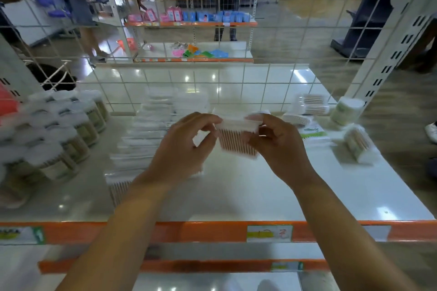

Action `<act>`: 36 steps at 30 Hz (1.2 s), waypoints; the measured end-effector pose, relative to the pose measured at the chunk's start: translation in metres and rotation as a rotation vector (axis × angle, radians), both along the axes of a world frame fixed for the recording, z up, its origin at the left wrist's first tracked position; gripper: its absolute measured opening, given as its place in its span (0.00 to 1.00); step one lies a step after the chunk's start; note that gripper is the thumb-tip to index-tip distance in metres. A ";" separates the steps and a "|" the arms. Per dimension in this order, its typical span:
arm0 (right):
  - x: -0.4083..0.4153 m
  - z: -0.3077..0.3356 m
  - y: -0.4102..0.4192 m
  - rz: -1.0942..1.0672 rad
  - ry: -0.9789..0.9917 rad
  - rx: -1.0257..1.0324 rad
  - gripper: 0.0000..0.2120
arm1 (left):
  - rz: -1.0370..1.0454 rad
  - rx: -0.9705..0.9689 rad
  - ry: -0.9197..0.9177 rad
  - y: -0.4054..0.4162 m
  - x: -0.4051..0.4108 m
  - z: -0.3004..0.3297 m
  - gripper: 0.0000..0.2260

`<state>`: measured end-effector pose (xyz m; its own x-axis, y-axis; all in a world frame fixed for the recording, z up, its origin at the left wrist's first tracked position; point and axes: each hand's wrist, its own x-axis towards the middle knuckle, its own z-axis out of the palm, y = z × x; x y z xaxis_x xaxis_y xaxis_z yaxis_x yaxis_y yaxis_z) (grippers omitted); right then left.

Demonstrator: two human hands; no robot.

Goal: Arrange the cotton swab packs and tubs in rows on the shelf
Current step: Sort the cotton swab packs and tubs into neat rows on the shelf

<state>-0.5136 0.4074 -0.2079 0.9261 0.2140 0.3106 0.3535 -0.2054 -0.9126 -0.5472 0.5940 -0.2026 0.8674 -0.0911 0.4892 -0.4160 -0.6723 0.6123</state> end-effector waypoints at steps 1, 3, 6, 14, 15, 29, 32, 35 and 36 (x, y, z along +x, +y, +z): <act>-0.002 0.001 0.006 0.010 0.005 0.018 0.14 | 0.032 0.063 -0.003 0.011 -0.002 0.002 0.13; -0.006 0.000 0.019 0.045 0.010 0.055 0.15 | 0.072 0.169 -0.013 0.034 -0.008 0.006 0.16; -0.013 -0.006 0.038 0.094 0.021 0.082 0.17 | 0.140 0.272 0.014 0.068 -0.018 0.006 0.18; -0.023 -0.053 0.078 0.007 0.021 0.000 0.12 | 0.248 0.332 0.153 0.119 -0.040 -0.023 0.18; -0.023 -0.058 0.082 -0.027 -0.029 -0.038 0.11 | 0.234 0.352 0.152 0.120 -0.041 -0.026 0.19; -0.021 -0.076 0.102 -0.208 -0.467 -0.386 0.18 | 0.168 0.444 0.124 0.122 -0.043 -0.024 0.17; -0.020 -0.076 0.103 -0.149 -0.426 -0.391 0.16 | 0.195 0.455 0.139 0.121 -0.042 -0.025 0.10; -0.021 -0.081 0.104 -0.156 -0.420 -0.397 0.15 | 0.225 0.448 0.155 0.120 -0.041 -0.028 0.08; -0.021 -0.081 0.104 -0.161 -0.424 -0.397 0.14 | 0.227 0.453 0.158 0.120 -0.041 -0.028 0.08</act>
